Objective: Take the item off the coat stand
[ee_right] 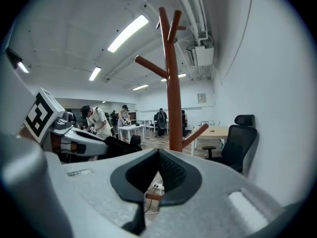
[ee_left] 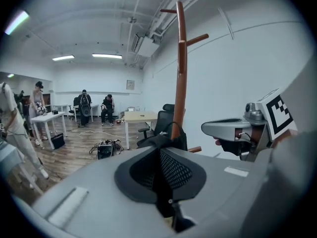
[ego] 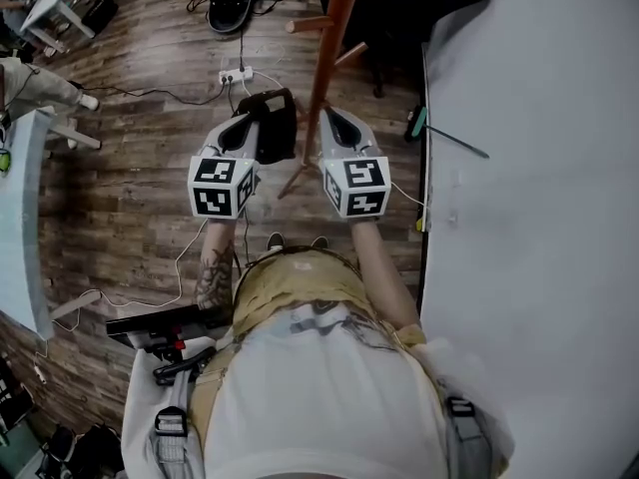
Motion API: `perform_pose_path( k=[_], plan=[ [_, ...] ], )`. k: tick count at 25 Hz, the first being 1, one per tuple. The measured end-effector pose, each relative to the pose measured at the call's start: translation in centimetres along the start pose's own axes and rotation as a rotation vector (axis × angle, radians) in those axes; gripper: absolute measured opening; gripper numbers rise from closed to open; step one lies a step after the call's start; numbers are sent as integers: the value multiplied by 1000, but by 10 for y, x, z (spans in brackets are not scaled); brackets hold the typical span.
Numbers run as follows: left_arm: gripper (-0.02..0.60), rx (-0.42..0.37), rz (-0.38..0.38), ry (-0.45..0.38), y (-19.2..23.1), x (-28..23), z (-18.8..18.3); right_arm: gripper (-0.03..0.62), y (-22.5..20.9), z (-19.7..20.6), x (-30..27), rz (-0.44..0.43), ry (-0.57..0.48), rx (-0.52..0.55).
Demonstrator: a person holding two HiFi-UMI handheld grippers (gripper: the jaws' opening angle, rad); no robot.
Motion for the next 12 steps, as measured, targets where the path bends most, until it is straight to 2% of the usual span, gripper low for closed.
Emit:
perform_pose_path(
  k=[7, 12],
  plan=[
    [9, -14, -38, -94, 8, 15, -49, -2, 2, -53, 12, 24, -147, 35],
    [11, -41, -47, -136, 6, 18, -67, -2, 2, -71, 20, 35, -202, 44]
  ],
)
Point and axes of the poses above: the fingertips, and each gripper's own axes: x backward along the fingers, y to its left, z out of its underside, the point moved 4 cm from there along x, backward along the fingers, and after that the axes turned 9 degrees about -x, right-handed, at the moved point
